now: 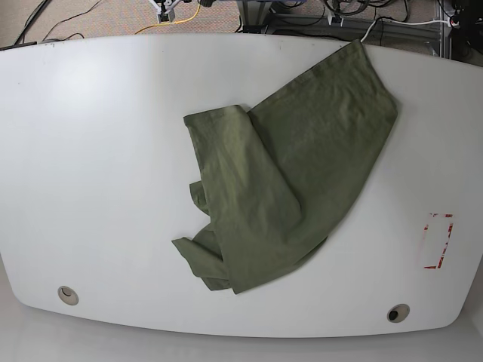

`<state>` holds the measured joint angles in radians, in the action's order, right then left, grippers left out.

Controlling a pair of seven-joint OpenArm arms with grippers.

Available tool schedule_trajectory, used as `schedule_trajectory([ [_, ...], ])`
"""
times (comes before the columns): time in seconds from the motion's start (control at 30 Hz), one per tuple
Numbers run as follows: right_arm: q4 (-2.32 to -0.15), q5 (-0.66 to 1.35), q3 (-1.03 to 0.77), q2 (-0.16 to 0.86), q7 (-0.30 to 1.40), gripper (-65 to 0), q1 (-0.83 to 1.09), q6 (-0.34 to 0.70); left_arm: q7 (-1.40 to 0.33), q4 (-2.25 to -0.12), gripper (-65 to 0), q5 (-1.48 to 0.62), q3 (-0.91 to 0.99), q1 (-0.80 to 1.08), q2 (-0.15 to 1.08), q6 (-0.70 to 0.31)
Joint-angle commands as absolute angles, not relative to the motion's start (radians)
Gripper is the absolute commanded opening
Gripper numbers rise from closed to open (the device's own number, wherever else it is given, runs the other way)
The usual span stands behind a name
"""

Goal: Layout the t-shirt on the table in an organized manner, then fold the t-shirt properly

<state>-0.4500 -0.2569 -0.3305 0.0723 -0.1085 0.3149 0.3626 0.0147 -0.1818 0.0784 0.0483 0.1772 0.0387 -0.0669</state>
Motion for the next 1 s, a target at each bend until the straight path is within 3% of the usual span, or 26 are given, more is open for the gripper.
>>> schedule_trajectory([
  [0.0,-0.503,-0.254,-0.329,0.079,-0.116,-45.8,0.355,0.367,0.006,-0.195,-53.3,0.079,0.047,0.202,0.042,-0.066],
  [0.77,-0.506,-0.249,-0.329,0.036,-0.117,-46.9,0.32,0.361,0.097,-0.191,-53.1,0.077,0.053,0.196,0.082,-0.07],
  [0.97,-0.509,-0.249,-0.329,0.036,-0.189,-46.9,0.343,0.361,0.143,-0.194,-53.1,0.076,0.054,0.199,0.085,-0.07],
])
